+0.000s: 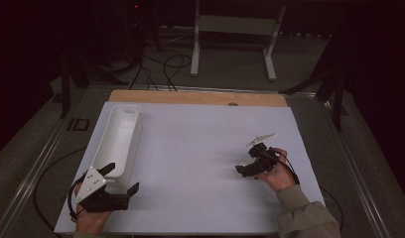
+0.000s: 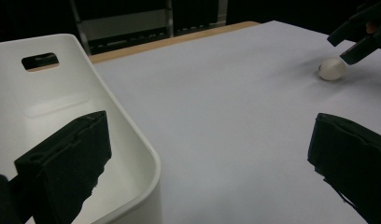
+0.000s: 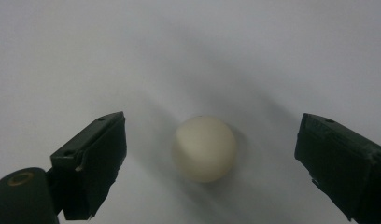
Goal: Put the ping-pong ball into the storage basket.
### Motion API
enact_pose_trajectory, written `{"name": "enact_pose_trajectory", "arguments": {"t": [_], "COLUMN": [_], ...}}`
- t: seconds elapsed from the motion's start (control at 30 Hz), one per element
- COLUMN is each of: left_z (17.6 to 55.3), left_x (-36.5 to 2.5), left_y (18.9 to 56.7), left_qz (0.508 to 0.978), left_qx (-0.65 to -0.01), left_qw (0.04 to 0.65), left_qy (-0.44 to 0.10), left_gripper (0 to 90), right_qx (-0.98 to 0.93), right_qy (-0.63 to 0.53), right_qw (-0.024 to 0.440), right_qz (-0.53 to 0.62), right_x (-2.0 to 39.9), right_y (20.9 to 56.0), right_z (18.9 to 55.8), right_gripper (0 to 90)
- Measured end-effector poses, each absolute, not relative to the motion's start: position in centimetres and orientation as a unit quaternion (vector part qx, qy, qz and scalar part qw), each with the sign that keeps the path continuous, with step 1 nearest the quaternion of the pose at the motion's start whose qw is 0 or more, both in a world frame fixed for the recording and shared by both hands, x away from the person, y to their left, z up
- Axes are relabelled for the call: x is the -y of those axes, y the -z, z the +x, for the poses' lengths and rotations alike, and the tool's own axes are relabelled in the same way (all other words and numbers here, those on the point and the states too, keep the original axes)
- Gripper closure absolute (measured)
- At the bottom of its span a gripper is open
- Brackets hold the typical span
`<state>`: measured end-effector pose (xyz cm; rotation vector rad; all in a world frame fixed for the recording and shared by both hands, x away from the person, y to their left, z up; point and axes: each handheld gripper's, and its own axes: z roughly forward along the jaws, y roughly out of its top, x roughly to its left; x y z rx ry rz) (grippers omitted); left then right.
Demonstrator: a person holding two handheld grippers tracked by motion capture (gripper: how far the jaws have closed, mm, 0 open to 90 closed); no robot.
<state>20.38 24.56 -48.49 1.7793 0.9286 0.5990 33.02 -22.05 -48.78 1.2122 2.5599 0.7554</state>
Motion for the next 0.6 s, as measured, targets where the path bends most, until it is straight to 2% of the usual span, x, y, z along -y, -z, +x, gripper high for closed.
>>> {"name": "enact_pose_trajectory", "arguments": {"t": [0.6], "left_z": [20.42], "left_x": [-24.58], "left_y": [48.54], "left_qz": [0.736], "left_qx": [-0.384], "left_qw": [0.499], "left_qy": [-0.246], "left_gripper": [0.0], "right_qx": [-0.873], "right_qy": [-0.244], "right_qw": [0.094], "right_qz": [0.411], "right_x": [21.81], "right_y": [49.48], "right_z": [33.42], "right_gripper": [8.8]}}
